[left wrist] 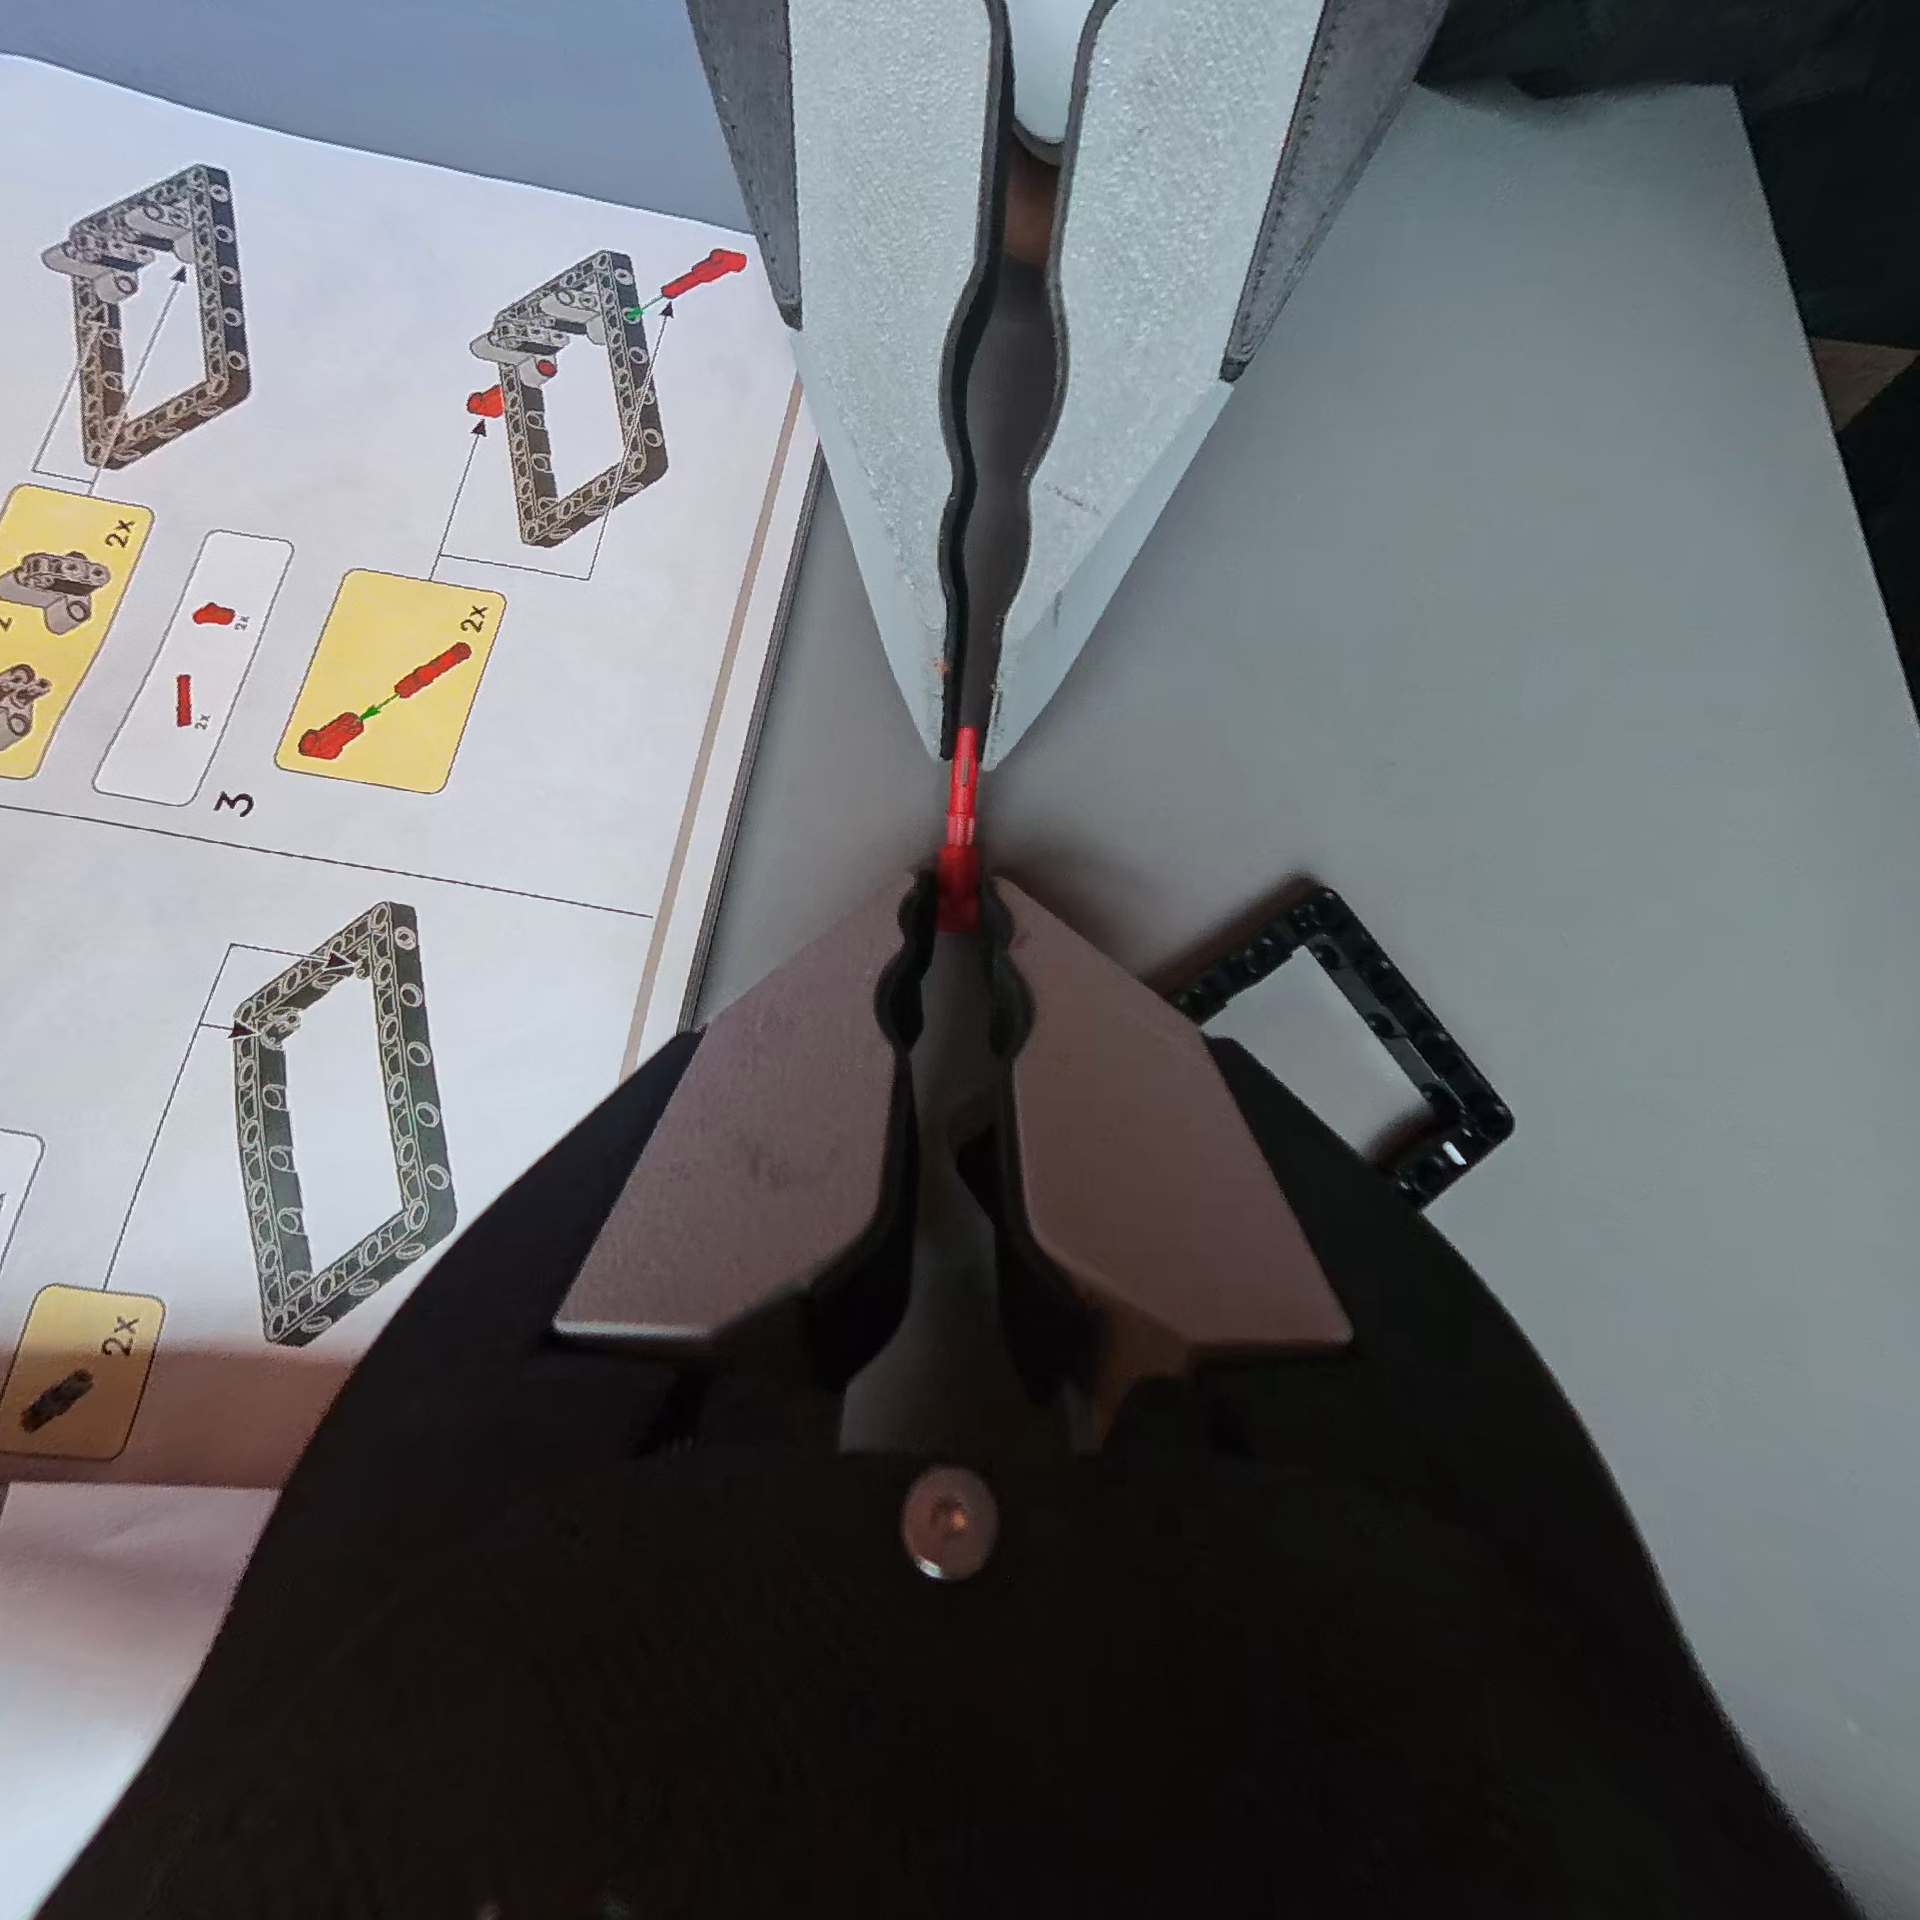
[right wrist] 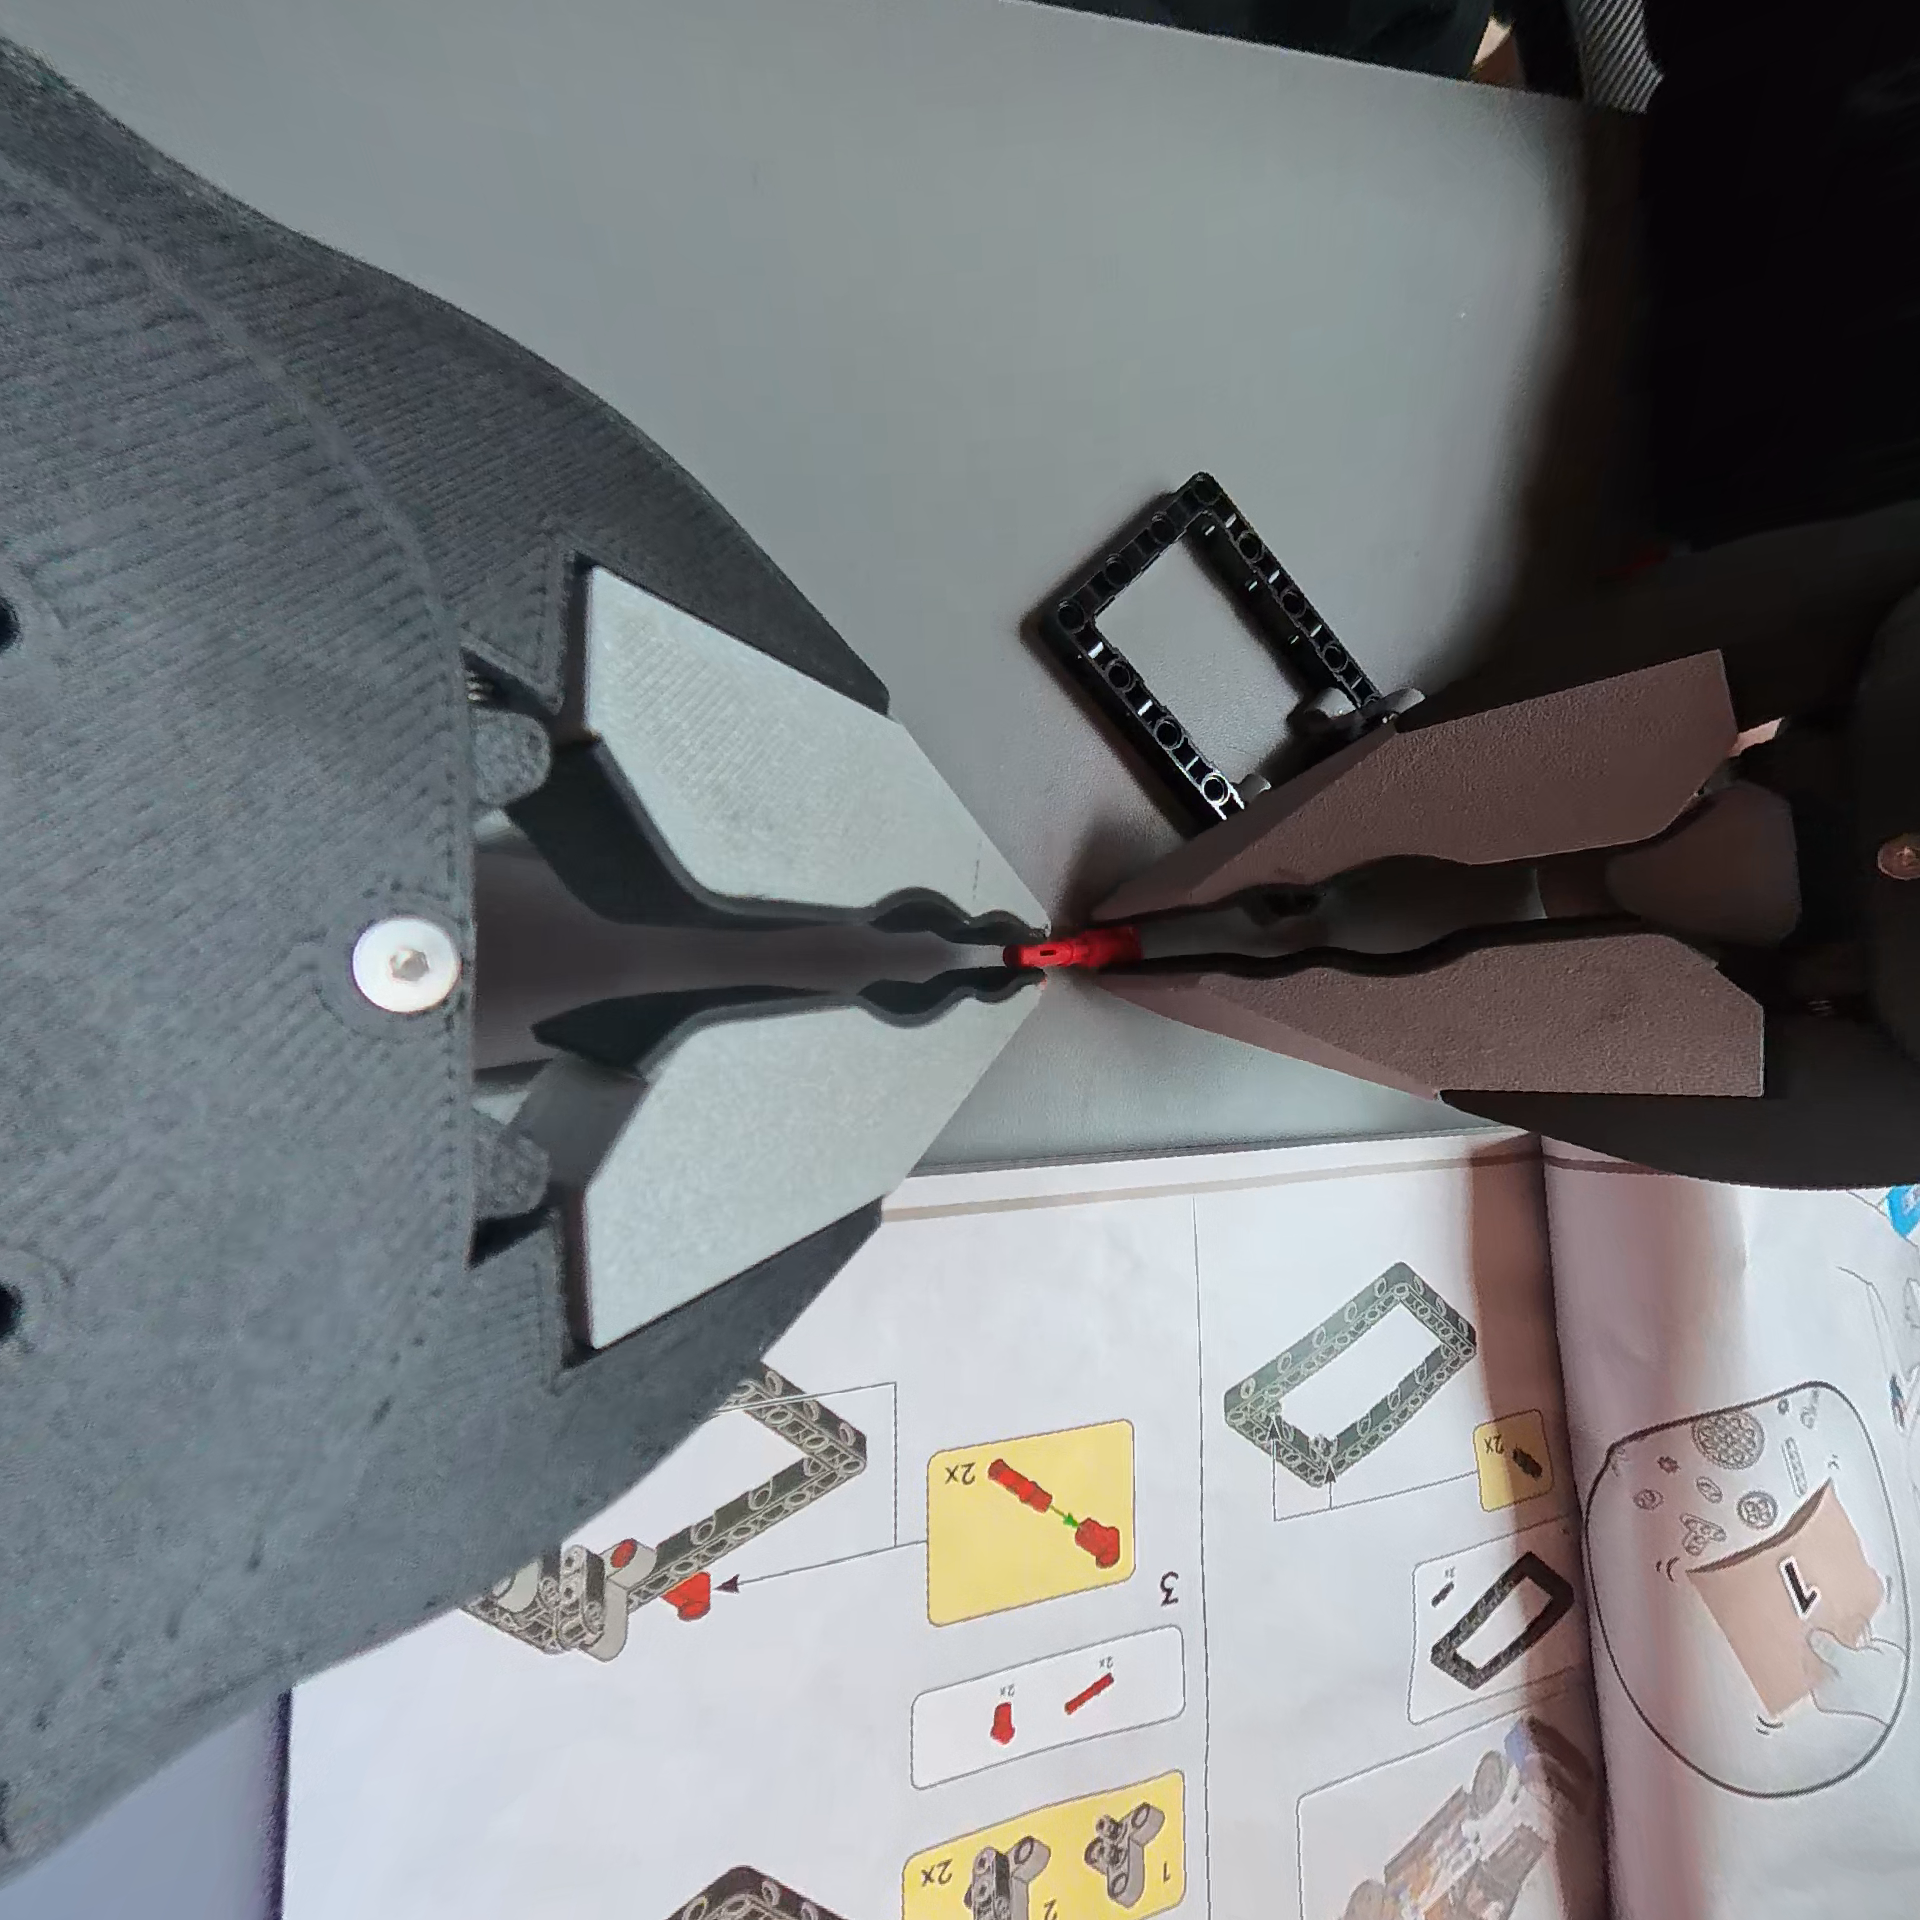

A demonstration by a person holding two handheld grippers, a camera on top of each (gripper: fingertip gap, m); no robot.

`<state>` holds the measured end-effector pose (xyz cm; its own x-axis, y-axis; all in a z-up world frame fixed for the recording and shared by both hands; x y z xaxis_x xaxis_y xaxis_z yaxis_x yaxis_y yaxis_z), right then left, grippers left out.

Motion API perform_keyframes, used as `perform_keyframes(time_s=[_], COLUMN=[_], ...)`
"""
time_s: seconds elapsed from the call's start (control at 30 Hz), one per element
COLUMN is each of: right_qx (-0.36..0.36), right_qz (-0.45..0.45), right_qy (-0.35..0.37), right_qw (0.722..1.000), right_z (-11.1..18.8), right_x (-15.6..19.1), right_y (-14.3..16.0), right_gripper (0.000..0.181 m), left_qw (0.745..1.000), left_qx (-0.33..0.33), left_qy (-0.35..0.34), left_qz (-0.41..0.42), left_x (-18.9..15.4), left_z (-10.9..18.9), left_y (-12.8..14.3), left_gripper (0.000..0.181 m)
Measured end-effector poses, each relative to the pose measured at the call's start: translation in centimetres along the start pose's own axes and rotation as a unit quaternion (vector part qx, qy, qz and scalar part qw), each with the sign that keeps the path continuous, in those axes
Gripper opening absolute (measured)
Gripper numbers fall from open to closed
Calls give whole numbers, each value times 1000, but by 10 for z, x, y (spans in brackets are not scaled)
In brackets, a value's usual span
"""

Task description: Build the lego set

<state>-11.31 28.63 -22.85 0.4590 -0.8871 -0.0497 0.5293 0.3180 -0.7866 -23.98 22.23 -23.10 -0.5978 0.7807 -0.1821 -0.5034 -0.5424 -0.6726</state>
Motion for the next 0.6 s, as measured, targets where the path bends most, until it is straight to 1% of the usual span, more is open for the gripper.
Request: perform_keyframes(time_s=[0.2, 0.6], right_qx=[25, 41], right_qz=[12, 26], right_qy=[1, 3], right_qw=[1000, 999], right_z=[-3, -7], right_x=[2, 4], right_y=[3, 2], right_gripper=[1, 1], left_qw=[1000, 999], left_qx=[1, -5], left_qy=[7, 18], left_qz=[16, 31], left_x=[1, 3], left_z=[-1, -1], left_y=[0, 2], left_gripper=[6, 6])
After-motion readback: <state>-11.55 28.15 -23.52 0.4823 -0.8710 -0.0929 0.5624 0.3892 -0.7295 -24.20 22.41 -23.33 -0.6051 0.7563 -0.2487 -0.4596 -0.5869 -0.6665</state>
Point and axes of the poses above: each gripper's, where its closed fingertips meet, z back along the fingers, y out of its underside, x = y × z across the jaws, the point moved 9 cm from there along z, back along the fingers, and after that the axes turned 9 degrees about z, right-handed, at the moved point
